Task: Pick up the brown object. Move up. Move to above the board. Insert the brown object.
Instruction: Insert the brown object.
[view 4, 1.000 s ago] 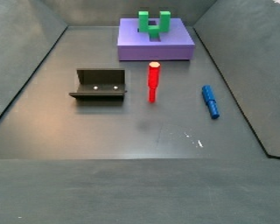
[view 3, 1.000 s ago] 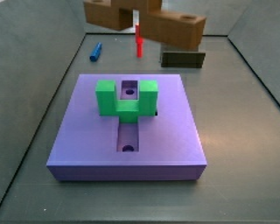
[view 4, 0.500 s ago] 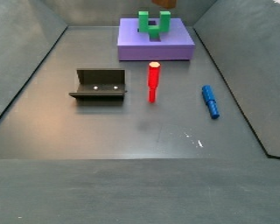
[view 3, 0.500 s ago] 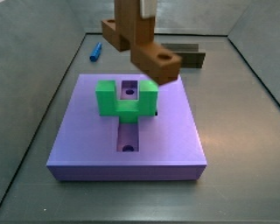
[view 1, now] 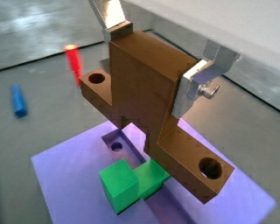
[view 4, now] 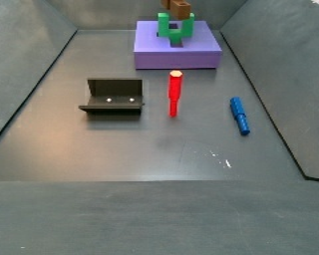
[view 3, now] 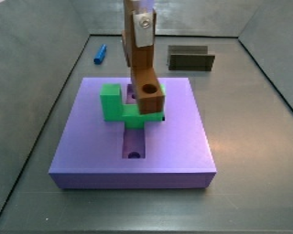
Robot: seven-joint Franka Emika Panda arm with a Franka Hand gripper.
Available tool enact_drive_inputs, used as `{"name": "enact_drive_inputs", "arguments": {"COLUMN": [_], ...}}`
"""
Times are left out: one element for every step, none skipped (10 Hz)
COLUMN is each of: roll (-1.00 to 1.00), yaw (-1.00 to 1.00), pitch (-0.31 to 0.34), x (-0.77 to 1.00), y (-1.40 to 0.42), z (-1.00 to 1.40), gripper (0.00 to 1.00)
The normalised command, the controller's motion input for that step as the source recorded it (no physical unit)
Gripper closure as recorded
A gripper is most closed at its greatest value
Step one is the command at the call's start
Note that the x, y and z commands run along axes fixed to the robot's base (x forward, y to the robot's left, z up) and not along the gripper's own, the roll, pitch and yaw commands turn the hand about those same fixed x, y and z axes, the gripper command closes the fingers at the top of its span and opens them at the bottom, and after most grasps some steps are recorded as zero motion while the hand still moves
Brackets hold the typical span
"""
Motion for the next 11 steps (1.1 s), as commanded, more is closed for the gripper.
{"name": "enact_drive_inputs", "arguments": {"roll": [-0.09,-0.03,-0.11,-0.14,-0.13,-0.09,-0.24,-0.42,-0.49,-0.5,-0.45], "yaw": [-0.88,-0.83,-0.69,-0.57,-0.45,-0.24,-0.08,0.0,0.0,0.0,0.0], "pitch": [-0.114,-0.124,-0.011,0.0,0.0,0.0,0.0,0.0,0.0,0.0,0.0], "x": [0.0,0.0,0.11,0.0,0.0,-0.09,-0.07,0.0,-0.01,-0.02,-0.05], "y": [-0.22,-0.29,-0.13,-0.08,0.0,0.07,0.02,0.0,0.0,0.04,0.09], "z": [-0.2,-0.34,-0.3,-0.23,-0.18,-0.07,0.0,0.24,0.24,0.11,0.01], "gripper": [1.0,1.0,1.0,1.0,1.0,1.0,1.0,1.0,1.0,1.0,1.0]}}
